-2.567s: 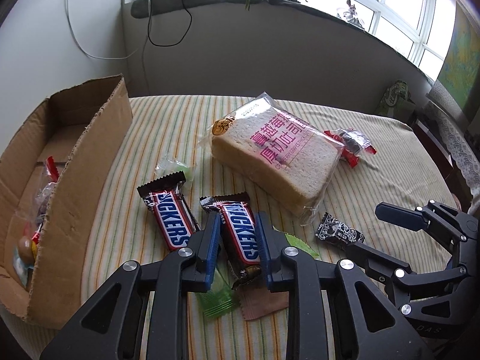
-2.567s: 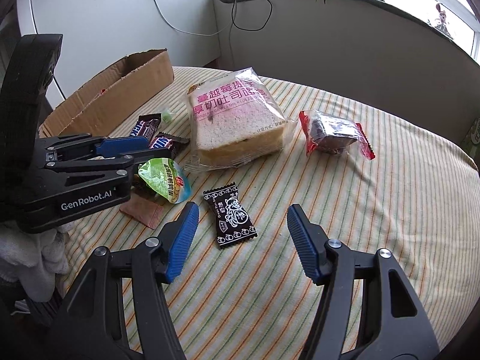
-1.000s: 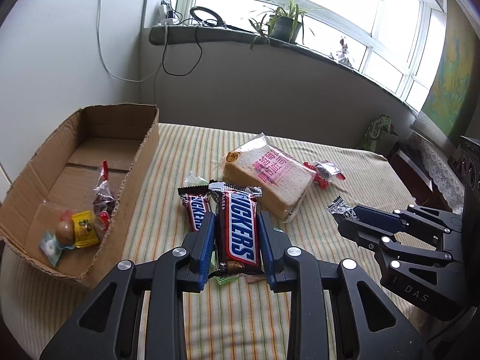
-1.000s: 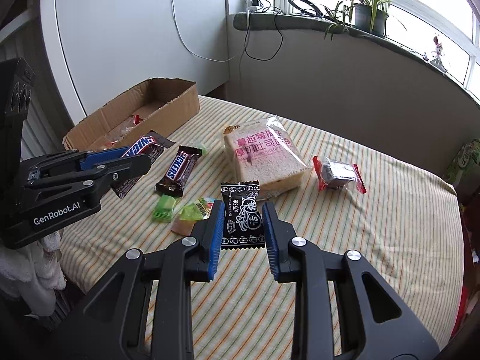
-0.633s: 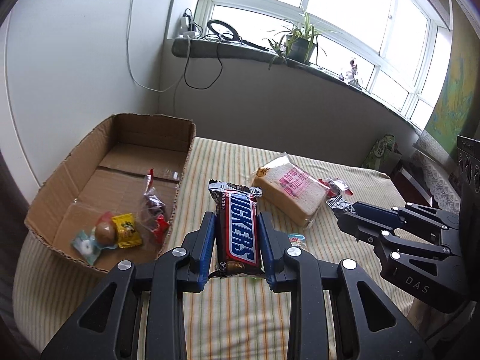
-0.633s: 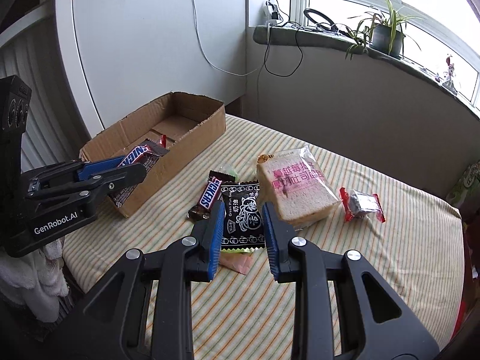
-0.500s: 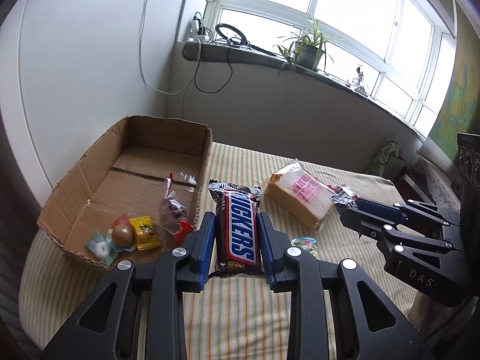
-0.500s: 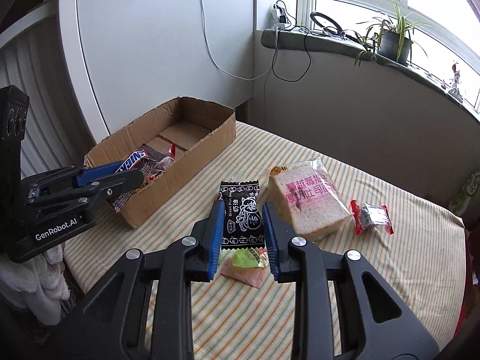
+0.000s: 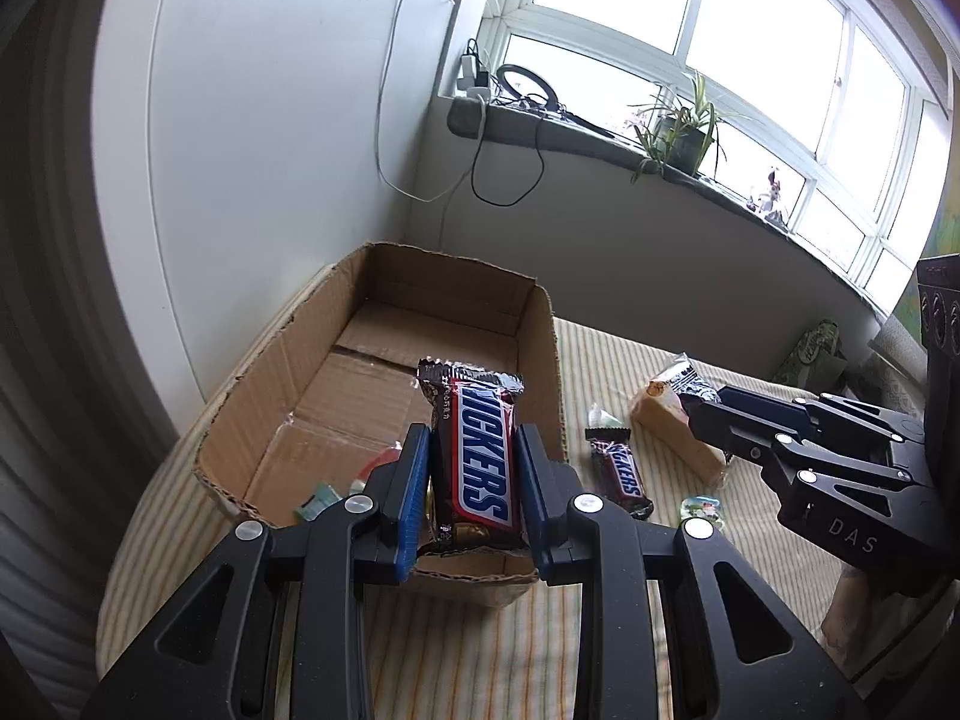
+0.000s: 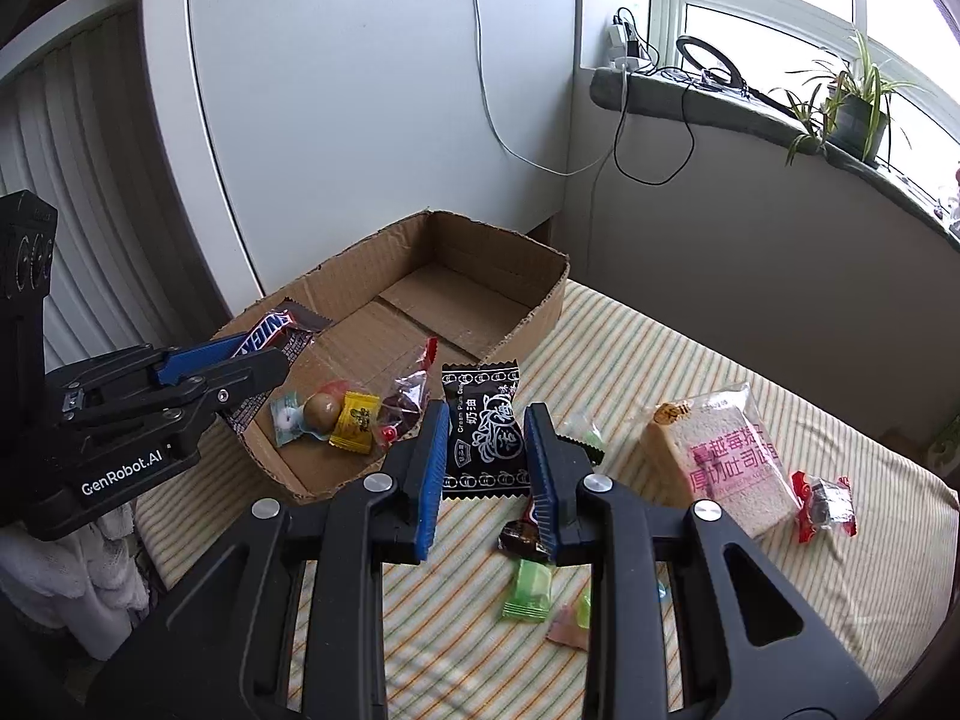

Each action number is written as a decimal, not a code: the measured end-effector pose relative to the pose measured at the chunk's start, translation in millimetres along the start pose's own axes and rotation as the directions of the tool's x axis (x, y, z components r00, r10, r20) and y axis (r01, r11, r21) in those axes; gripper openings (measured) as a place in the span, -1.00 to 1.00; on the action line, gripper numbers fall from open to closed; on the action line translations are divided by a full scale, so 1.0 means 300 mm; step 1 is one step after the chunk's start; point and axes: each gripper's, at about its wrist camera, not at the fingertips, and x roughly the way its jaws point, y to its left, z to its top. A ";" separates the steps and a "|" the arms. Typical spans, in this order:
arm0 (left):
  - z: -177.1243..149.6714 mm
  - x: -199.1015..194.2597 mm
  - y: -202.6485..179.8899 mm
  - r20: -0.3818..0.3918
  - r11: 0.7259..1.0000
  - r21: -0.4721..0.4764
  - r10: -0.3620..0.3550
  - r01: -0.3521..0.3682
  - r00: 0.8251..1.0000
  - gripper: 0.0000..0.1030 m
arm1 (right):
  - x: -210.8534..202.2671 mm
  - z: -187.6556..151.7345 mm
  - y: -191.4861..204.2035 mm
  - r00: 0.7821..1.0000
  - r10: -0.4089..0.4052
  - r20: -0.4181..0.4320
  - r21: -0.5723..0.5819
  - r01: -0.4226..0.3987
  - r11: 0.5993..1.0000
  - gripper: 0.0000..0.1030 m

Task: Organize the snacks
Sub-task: 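Carry the Snickers bar with left gripper while right gripper carries the black packet over the box, then open left gripper inside the box while right gripper releases the black packet in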

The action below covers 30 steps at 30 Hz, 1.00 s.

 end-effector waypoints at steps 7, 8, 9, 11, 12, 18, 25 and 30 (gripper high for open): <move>0.013 0.026 0.068 -0.001 1.000 -0.021 0.016 -0.016 1.000 -0.48 | 0.064 0.043 0.061 1.000 0.023 -0.009 -0.027 -0.023 0.999 -0.48; 0.016 0.028 0.075 0.000 1.000 -0.021 0.018 -0.018 1.000 -0.48 | 0.074 0.049 0.069 1.000 0.027 -0.012 -0.029 -0.027 0.999 -0.48; 0.018 0.030 0.083 0.000 1.000 -0.023 0.021 -0.021 1.000 -0.48 | 0.084 0.053 0.076 0.999 0.030 -0.014 -0.032 -0.030 0.999 -0.48; 0.022 0.036 0.099 0.002 0.999 -0.029 0.025 -0.025 1.000 -0.48 | 0.105 0.062 0.090 0.999 0.034 -0.018 -0.038 -0.035 0.999 -0.48; 0.024 0.038 0.107 0.002 0.999 -0.033 0.027 -0.027 1.000 -0.48 | 0.115 0.066 0.095 0.999 0.036 -0.020 -0.041 -0.036 0.999 -0.48; 0.037 0.054 0.139 0.001 0.998 -0.045 0.035 -0.035 0.999 -0.48 | 0.170 0.079 0.115 0.998 0.053 -0.036 -0.043 -0.054 0.998 -0.48; 0.038 0.070 0.168 -0.009 0.997 -0.063 0.042 -0.042 0.999 -0.48 | 0.208 0.074 0.146 0.996 0.073 -0.054 -0.060 -0.076 0.995 -0.48; 0.039 0.074 0.174 -0.014 0.997 -0.065 0.046 -0.046 0.999 -0.47 | 0.207 0.072 0.152 0.996 0.077 -0.052 -0.062 -0.080 0.995 -0.47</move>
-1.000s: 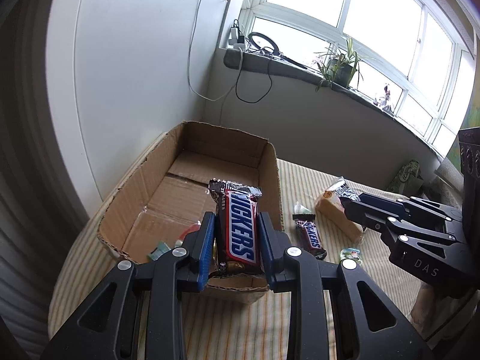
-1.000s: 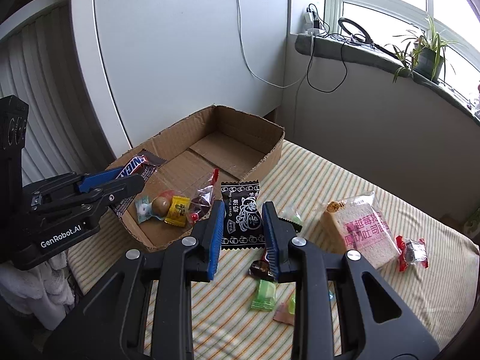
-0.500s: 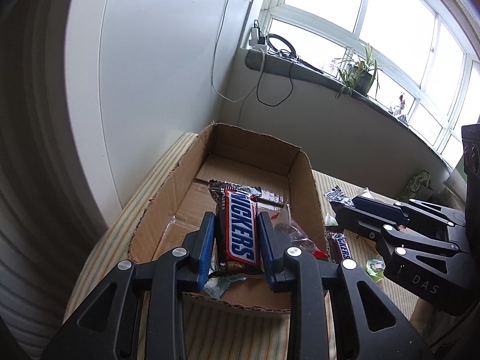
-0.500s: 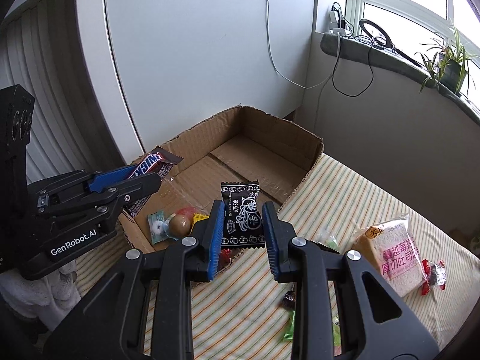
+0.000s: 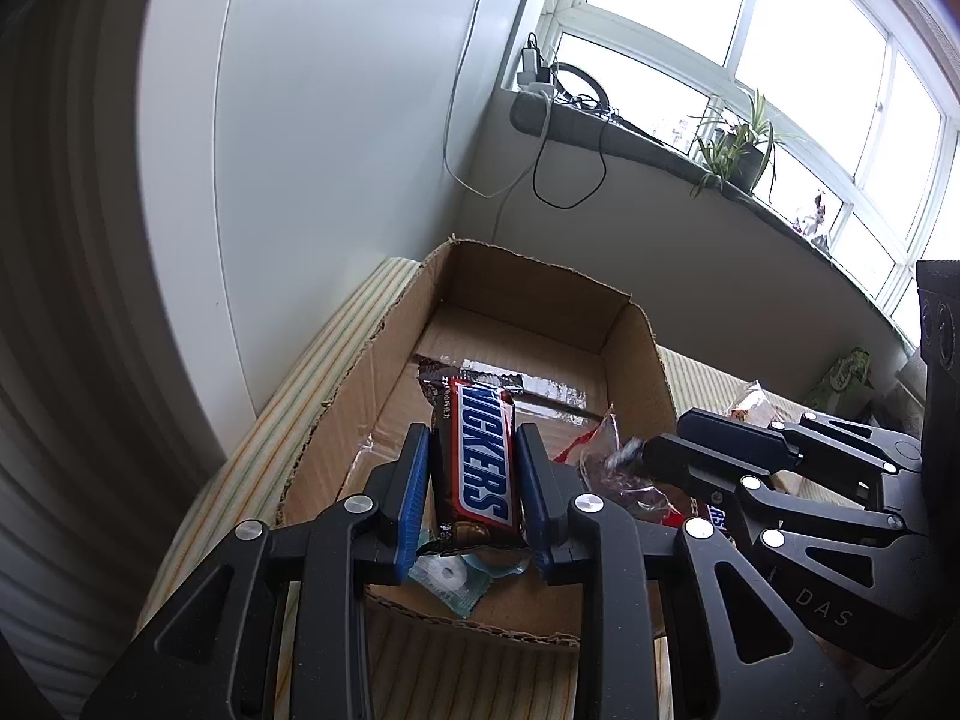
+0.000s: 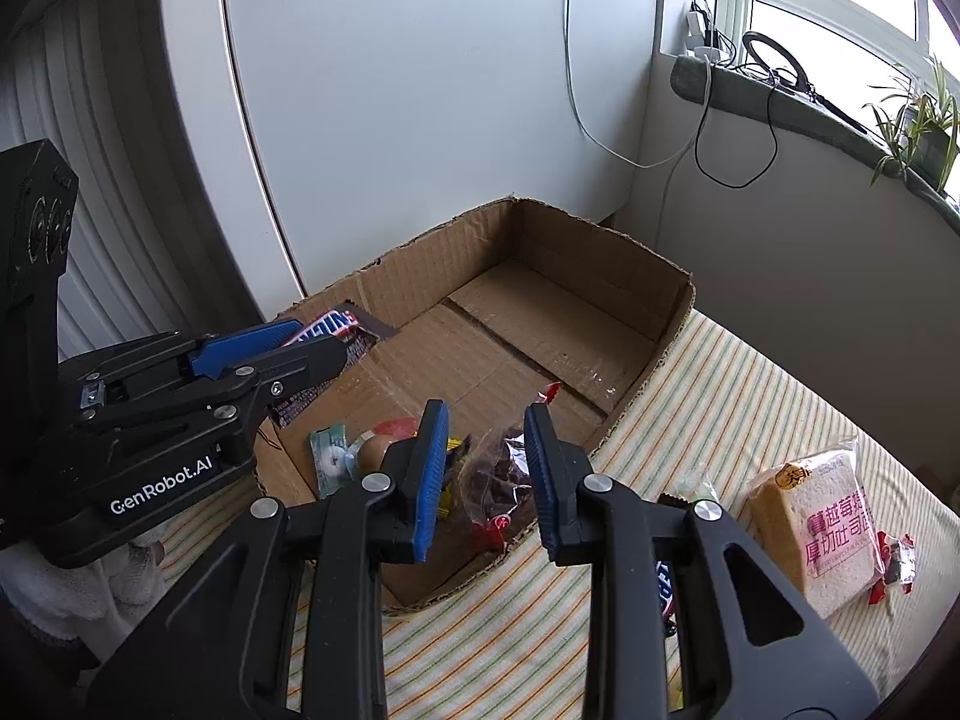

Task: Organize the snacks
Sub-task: 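Open left gripper inside the box while right gripper releases the black packet in, then move left gripper to the green jelly cup while right gripper approaches the red-ended cake packet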

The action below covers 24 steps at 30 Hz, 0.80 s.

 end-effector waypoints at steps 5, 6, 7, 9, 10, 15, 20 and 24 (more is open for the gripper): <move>0.004 -0.009 0.003 0.009 1.000 -0.008 0.005 -0.005 1.000 -0.47 | -0.016 -0.003 -0.012 1.000 -0.014 0.013 0.006 0.014 1.000 0.00; 0.005 -0.010 0.003 0.010 1.000 -0.008 0.007 -0.007 1.000 -0.47 | -0.024 -0.004 -0.016 1.000 -0.018 0.021 0.009 0.018 1.000 0.12; 0.006 -0.013 0.003 0.011 1.000 -0.008 0.009 -0.009 1.000 -0.46 | -0.032 -0.005 -0.019 0.999 -0.019 0.027 0.011 0.019 1.000 0.15; 0.006 -0.019 0.001 0.014 1.000 -0.008 0.010 -0.010 1.000 -0.45 | -0.046 -0.007 -0.022 0.999 -0.023 0.028 0.009 0.023 1.000 0.19; 0.007 -0.021 0.000 0.013 1.000 -0.007 0.011 -0.011 1.000 -0.45 | -0.052 -0.010 -0.024 0.999 -0.030 0.029 0.008 0.030 1.000 0.33; 0.008 -0.042 -0.007 0.024 1.000 -0.013 0.017 -0.016 1.000 -0.45 | -0.101 -0.027 -0.042 0.997 -0.061 0.052 0.017 0.060 0.998 0.59; 0.007 -0.069 -0.023 0.036 1.000 -0.015 0.018 -0.018 0.999 -0.45 | -0.159 -0.046 -0.083 0.995 -0.072 0.064 0.045 0.070 0.997 0.65; 0.002 -0.098 -0.046 0.046 1.000 -0.012 0.012 -0.011 0.999 -0.28 | -0.219 -0.078 -0.136 0.993 -0.089 0.074 0.078 0.083 0.994 0.65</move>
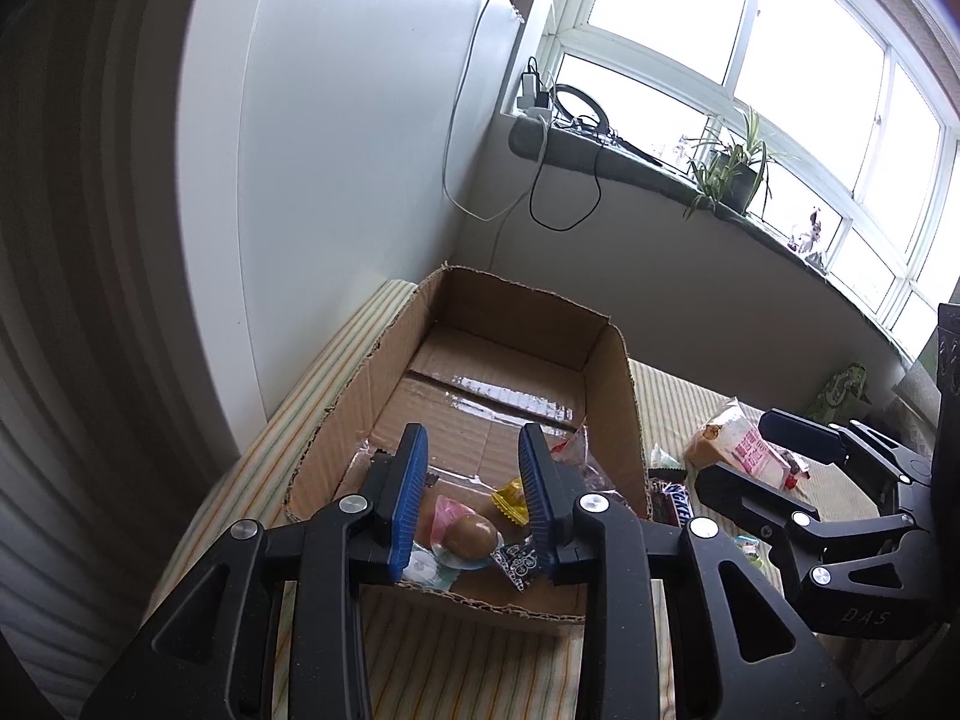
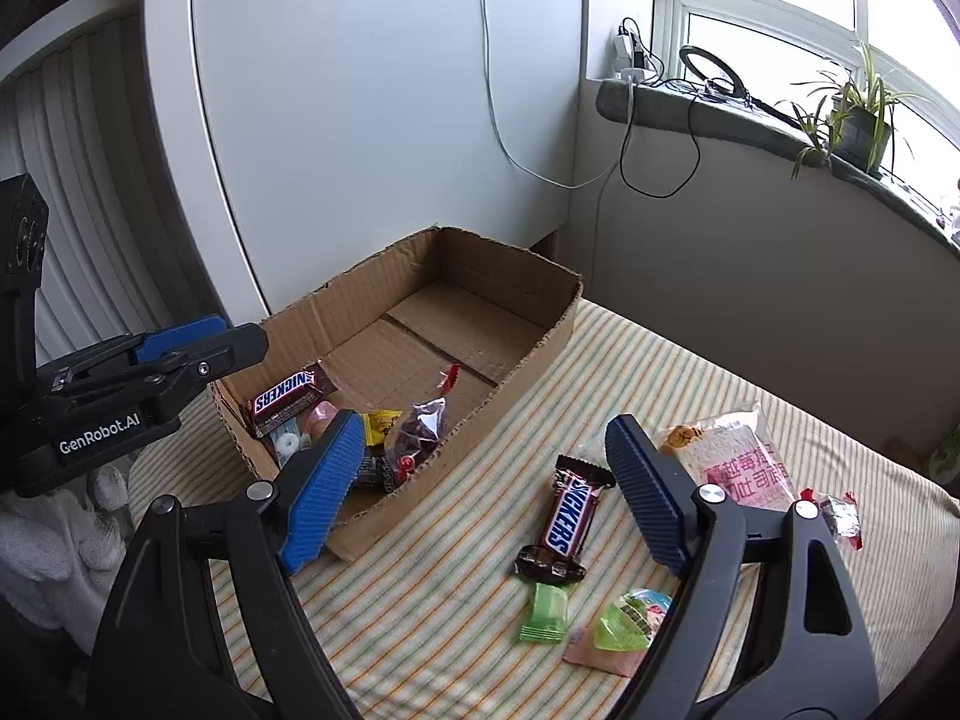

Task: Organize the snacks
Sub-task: 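Move left gripper to the green jelly cup while right gripper approaches the red-ended cake packet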

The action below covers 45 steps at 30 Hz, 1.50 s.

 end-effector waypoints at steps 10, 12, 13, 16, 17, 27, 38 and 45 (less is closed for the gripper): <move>-0.016 -0.051 -0.099 0.014 0.999 0.023 -0.038 0.037 0.999 0.12 | -0.149 -0.100 -0.229 0.997 -0.075 0.006 0.115 0.074 0.991 0.66; -0.025 -0.049 -0.127 0.008 0.998 0.033 -0.049 0.048 0.999 0.12 | -0.174 -0.123 -0.278 0.996 -0.094 0.002 0.137 0.093 0.986 0.66; -0.030 -0.048 -0.142 0.004 0.998 0.038 -0.055 0.055 0.998 0.12 | -0.186 -0.136 -0.303 0.995 -0.103 0.000 0.147 0.102 0.984 0.67; -0.048 -0.042 -0.190 -0.011 0.996 0.056 -0.075 0.076 0.997 0.12 | -0.222 -0.176 -0.378 0.991 -0.135 -0.010 0.171 0.135 0.976 0.67; -0.054 -0.038 -0.207 -0.018 0.995 0.062 -0.083 0.084 0.996 0.12 | -0.231 -0.190 -0.402 0.989 -0.147 -0.013 0.181 0.146 0.973 0.67; -0.128 0.002 -0.383 -0.095 0.977 0.120 -0.166 0.177 0.982 0.12 | -0.287 -0.320 -0.659 0.974 -0.221 -0.053 0.269 0.227 0.936 0.67; -0.216 0.091 -0.551 -0.218 0.949 0.165 -0.230 0.268 0.949 0.12 | -0.199 -0.373 -0.825 0.976 -0.185 -0.110 0.321 0.211 0.923 0.67; -0.255 0.161 -0.625 -0.275 0.939 0.187 -0.230 0.287 0.933 0.12 | -0.098 -0.351 -0.848 0.979 -0.155 -0.134 0.304 0.189 0.934 0.67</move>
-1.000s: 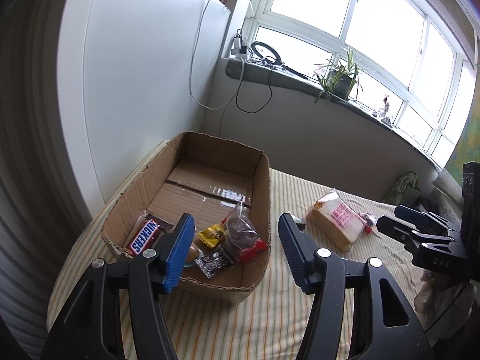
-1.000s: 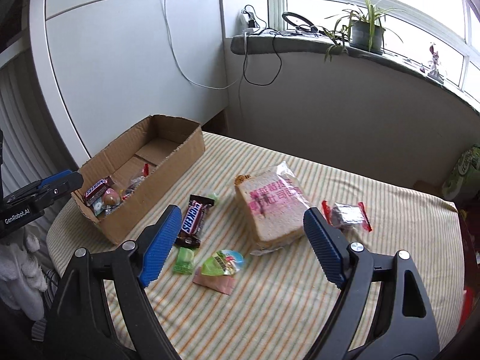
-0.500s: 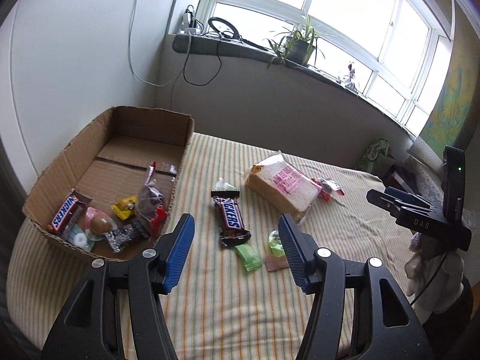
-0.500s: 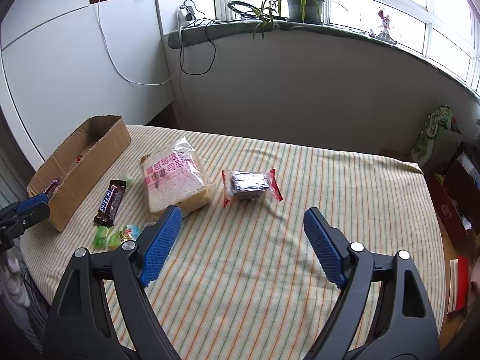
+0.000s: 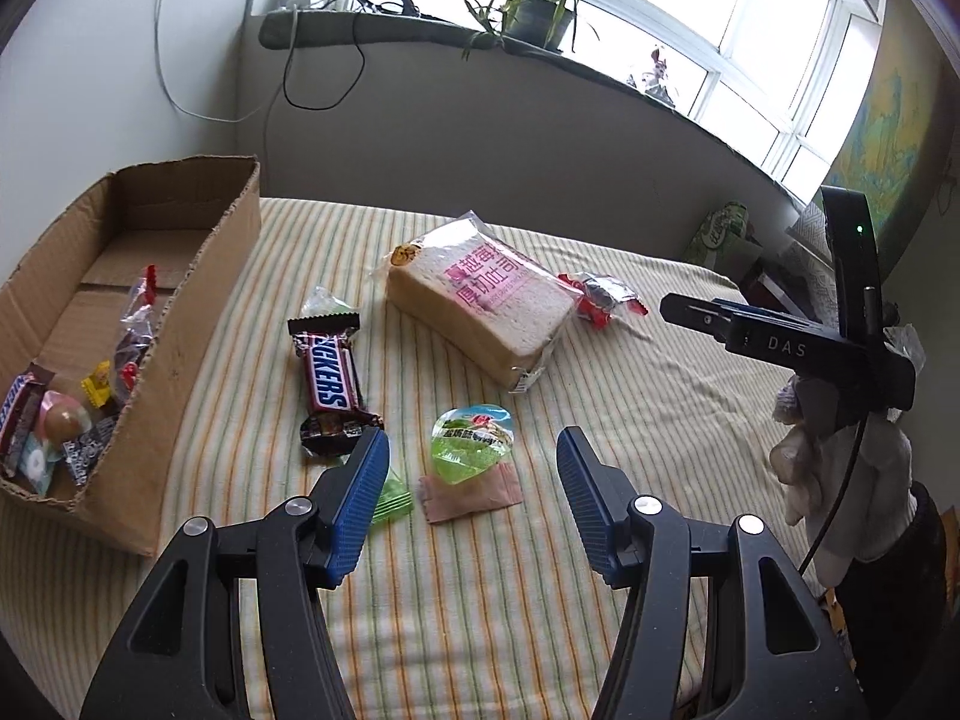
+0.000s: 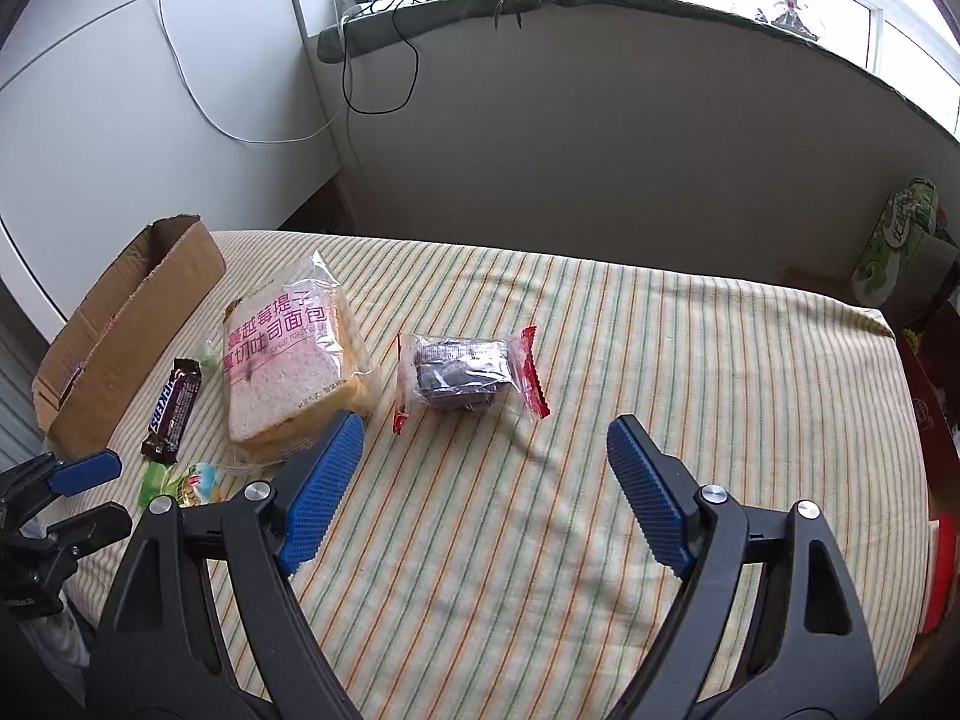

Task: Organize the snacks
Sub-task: 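Move left gripper to the green jelly cup while right gripper approaches the red-ended cake packet, then close left gripper on the green jelly cup while right gripper closes on the cake packet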

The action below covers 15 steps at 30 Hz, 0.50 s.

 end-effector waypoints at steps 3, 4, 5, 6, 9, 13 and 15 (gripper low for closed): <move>0.001 0.033 -0.003 -0.017 1.000 0.006 0.006 -0.006 1.000 0.12 | 0.043 0.022 0.009 1.000 -0.008 -0.009 -0.015 0.008 1.000 0.67; 0.003 0.045 -0.003 -0.022 1.000 0.007 0.009 -0.009 1.000 0.12 | 0.060 0.029 0.008 1.000 -0.004 -0.017 -0.013 0.003 1.000 0.67; 0.006 0.055 -0.003 -0.028 1.000 0.009 0.010 -0.010 1.000 0.12 | 0.076 0.034 0.006 1.000 0.004 -0.026 -0.008 -0.004 1.000 0.67; 0.008 0.065 -0.004 -0.033 1.000 0.012 0.012 -0.012 0.999 0.12 | 0.093 0.039 0.004 0.999 0.010 -0.034 -0.003 -0.010 1.000 0.67; 0.013 0.100 -0.009 -0.052 0.999 0.026 0.024 -0.023 0.998 0.12 | 0.132 0.051 0.002 0.998 0.029 -0.050 0.002 -0.029 1.000 0.67; 0.015 0.148 -0.007 -0.087 0.999 0.040 0.039 -0.036 0.995 0.12 | 0.168 0.062 -0.004 0.998 0.026 -0.060 0.003 -0.026 1.000 0.67; 0.014 0.165 -0.004 -0.101 0.998 0.048 0.044 -0.040 0.994 0.12 | 0.184 0.065 -0.002 0.997 0.024 -0.067 -0.004 -0.024 1.000 0.67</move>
